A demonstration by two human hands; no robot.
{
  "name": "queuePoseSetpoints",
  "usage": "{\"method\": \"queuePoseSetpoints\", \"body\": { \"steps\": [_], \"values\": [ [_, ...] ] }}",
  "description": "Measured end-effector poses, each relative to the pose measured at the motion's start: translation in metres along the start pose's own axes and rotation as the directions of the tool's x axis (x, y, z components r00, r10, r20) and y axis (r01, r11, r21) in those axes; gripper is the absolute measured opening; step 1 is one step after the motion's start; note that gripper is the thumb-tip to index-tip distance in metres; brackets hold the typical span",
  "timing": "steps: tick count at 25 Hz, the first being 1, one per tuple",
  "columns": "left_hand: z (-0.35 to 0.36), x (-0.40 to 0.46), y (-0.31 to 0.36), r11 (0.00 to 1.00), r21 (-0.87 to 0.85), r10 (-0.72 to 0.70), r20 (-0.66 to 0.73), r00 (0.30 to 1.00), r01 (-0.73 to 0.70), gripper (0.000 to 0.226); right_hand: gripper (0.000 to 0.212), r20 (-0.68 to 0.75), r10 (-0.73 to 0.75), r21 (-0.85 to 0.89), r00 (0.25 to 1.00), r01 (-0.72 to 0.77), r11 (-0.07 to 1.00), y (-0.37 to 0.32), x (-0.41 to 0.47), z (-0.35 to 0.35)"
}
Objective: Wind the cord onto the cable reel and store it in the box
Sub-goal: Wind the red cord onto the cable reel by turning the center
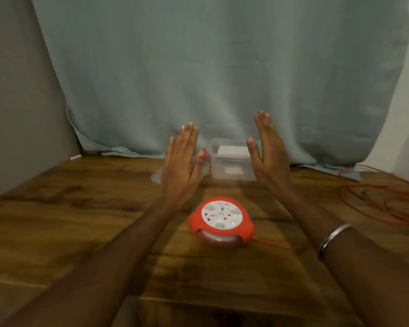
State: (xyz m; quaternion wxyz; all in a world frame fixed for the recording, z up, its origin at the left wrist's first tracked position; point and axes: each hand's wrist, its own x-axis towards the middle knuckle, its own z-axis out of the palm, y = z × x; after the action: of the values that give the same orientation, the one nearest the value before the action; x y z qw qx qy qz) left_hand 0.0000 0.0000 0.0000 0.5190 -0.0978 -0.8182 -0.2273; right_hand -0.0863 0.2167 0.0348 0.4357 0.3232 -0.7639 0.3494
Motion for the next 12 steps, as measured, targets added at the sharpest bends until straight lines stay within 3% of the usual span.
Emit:
{"method": "queuePoseSetpoints", "body": {
  "steps": [3,6,8,10,12],
  "values": [
    [0.022,-0.041,-0.006,0.976,-0.176,-0.108,0.134,0.985,0.131,0.051,0.044,0.173,0.093,0.124,0.980,-0.116,0.985,0.010,-0.039,0.021],
    [0.023,-0.064,-0.009,0.860,-0.359,-0.233,0.357,0.905,0.363,0.054,0.018,0.483,0.089,0.213,0.871,-0.215,0.953,0.007,-0.062,0.021],
    [0.022,-0.064,-0.019,0.853,-0.343,-0.162,0.543,0.824,0.394,0.057,0.026,0.682,-0.057,0.244,0.729,-0.153,0.958,0.007,-0.063,0.017],
    [0.026,-0.067,-0.027,0.867,-0.278,-0.125,0.683,0.720,0.414,0.054,0.035,0.781,-0.169,0.271,0.601,-0.082,0.959,0.008,-0.066,0.017],
    [0.033,-0.064,-0.029,0.834,-0.260,-0.167,0.721,0.672,0.487,0.045,0.039,0.814,-0.154,0.242,0.560,-0.087,0.966,0.009,-0.060,0.012]
  ]
}}
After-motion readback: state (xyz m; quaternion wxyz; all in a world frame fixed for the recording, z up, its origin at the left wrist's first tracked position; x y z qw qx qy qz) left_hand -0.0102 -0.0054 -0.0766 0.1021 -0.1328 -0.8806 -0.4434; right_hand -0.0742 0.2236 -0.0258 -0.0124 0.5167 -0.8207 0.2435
